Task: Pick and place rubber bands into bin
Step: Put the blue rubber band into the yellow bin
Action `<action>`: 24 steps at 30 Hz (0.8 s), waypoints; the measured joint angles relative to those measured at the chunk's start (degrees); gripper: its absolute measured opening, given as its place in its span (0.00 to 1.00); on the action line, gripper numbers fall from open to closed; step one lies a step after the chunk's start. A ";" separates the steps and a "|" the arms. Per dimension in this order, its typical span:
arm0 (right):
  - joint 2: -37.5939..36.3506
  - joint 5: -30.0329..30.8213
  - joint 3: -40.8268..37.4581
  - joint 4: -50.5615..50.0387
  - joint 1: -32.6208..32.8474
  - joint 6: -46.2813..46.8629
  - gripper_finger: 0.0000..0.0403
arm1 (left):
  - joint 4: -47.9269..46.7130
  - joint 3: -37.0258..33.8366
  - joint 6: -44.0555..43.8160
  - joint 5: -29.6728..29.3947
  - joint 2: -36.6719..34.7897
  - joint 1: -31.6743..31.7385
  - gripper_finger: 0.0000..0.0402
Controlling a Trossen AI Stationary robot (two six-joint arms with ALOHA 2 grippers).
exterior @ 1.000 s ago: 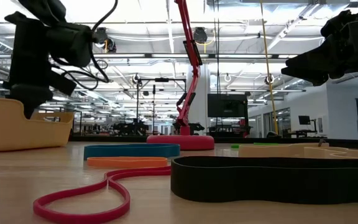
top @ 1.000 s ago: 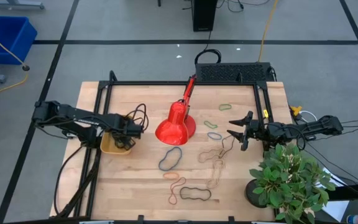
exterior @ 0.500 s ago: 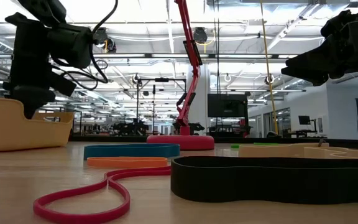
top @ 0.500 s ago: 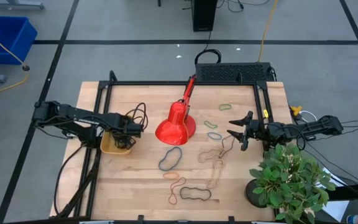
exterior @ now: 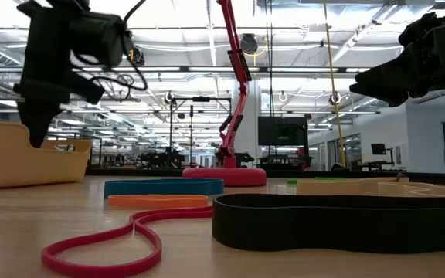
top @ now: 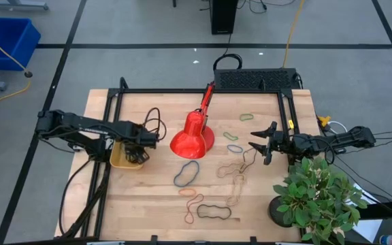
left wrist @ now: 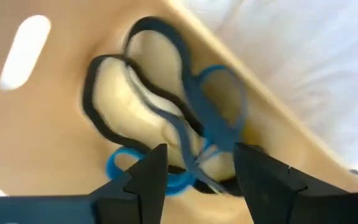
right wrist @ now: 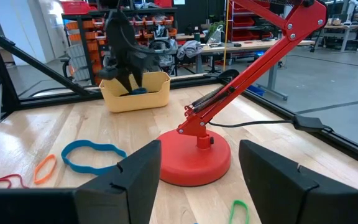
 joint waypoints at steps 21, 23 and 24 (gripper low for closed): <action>0.00 -0.02 0.00 0.00 0.02 0.02 0.52 | 27.55 8.27 -2.24 1.90 -0.02 -7.03 0.49; 0.01 -0.02 0.00 0.00 0.02 0.02 0.52 | 28.10 8.27 -3.45 1.03 0.00 -8.79 0.49; 0.00 -0.02 0.00 -0.01 0.02 0.02 0.52 | 28.11 8.27 -4.38 0.05 0.31 -9.74 0.49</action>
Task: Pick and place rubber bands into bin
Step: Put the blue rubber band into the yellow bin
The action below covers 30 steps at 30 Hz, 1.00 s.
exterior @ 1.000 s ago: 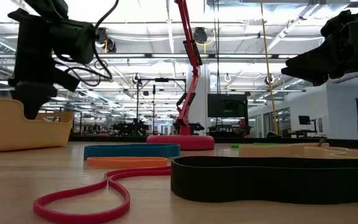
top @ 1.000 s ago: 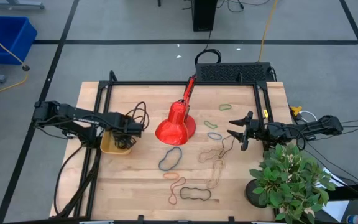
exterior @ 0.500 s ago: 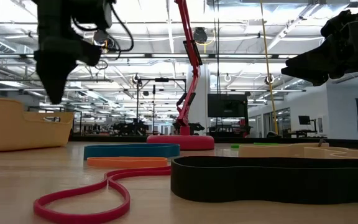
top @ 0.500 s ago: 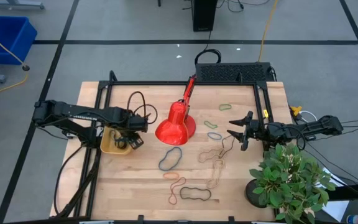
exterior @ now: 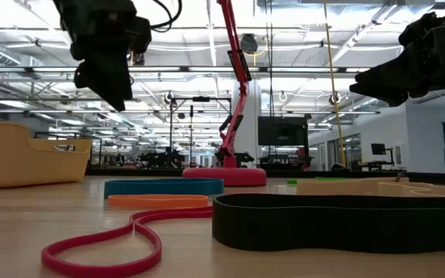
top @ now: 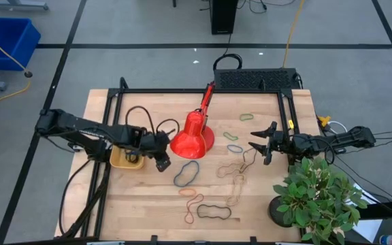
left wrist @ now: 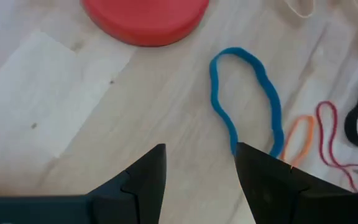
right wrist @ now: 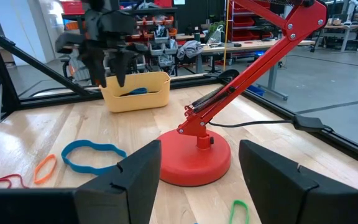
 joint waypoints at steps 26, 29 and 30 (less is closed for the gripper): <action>1.75 -0.12 0.00 -0.04 0.00 1.52 0.52 | 22.16 -0.04 -6.25 -8.83 26.17 -12.97 0.49; 2.06 -0.22 0.00 -0.11 0.00 1.54 0.52 | 22.61 0.11 -6.83 -9.73 27.12 -13.03 0.49; 2.23 -0.24 0.00 0.03 0.00 1.53 0.52 | 22.57 0.13 -6.85 -9.69 27.18 -13.00 0.49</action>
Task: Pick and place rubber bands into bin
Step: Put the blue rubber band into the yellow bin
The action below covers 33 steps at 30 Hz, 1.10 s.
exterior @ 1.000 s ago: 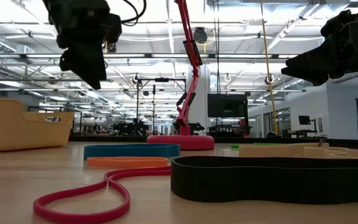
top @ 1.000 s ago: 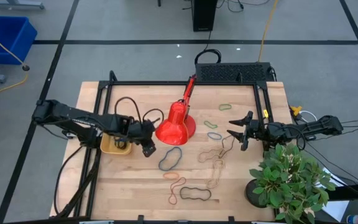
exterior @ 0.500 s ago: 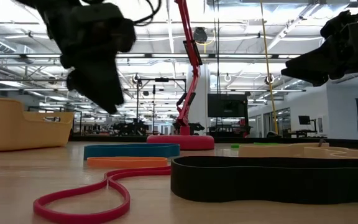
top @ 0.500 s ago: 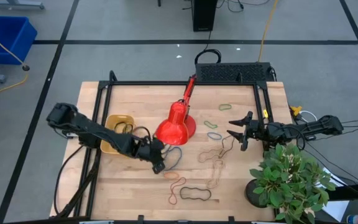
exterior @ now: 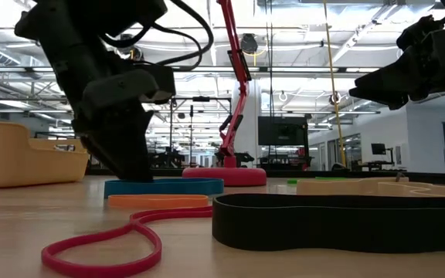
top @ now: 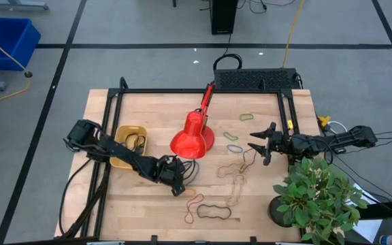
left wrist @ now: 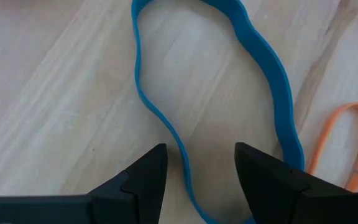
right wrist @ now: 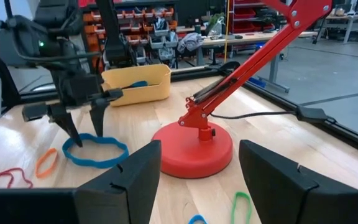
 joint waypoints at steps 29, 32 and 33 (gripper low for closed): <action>0.41 -0.02 0.00 -0.09 0.00 0.00 0.52 | -5.93 -0.40 0.94 6.71 -4.36 0.93 0.02; 0.41 -0.01 0.00 -0.09 0.00 -0.01 0.52 | -10.17 -0.22 0.88 8.05 -8.78 1.19 0.01; 0.39 0.00 0.00 -0.09 0.00 -0.01 0.52 | -12.73 -0.22 0.60 8.13 -10.55 1.28 0.01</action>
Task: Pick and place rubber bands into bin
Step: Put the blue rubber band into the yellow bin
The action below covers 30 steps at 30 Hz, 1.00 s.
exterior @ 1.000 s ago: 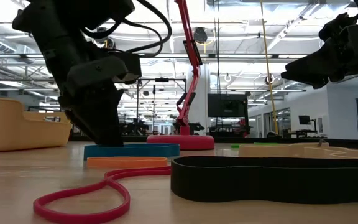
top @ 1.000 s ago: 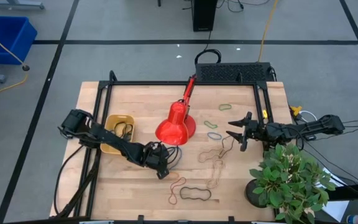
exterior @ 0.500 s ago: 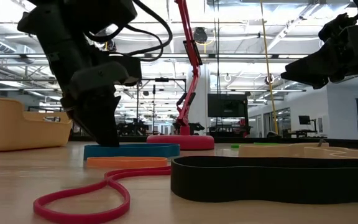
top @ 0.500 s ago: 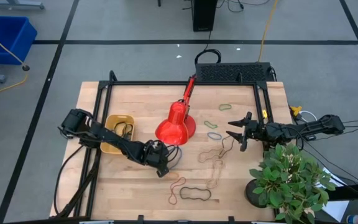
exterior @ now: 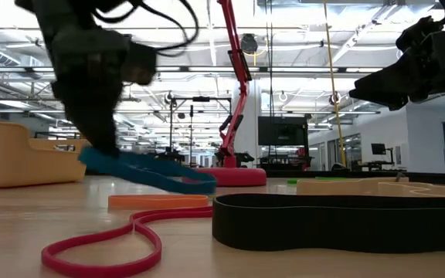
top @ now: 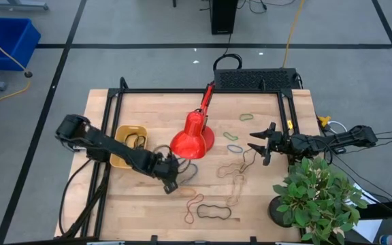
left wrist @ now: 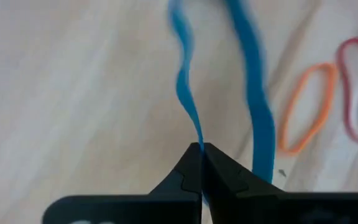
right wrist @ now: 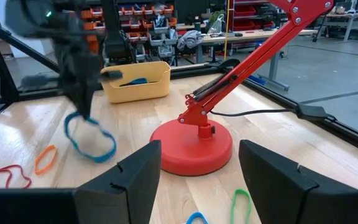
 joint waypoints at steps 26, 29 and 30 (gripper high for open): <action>0.11 0.00 0.00 0.06 0.00 1.61 0.52 | -36.05 0.04 -11.44 -24.11 -41.46 0.09 0.01; 0.11 0.00 0.00 0.07 0.00 1.69 0.52 | -42.12 0.05 -16.50 -25.12 -42.08 0.09 0.01; 0.11 0.00 0.00 0.07 0.00 1.69 0.52 | -44.67 0.05 -18.60 -25.10 -42.06 0.09 0.01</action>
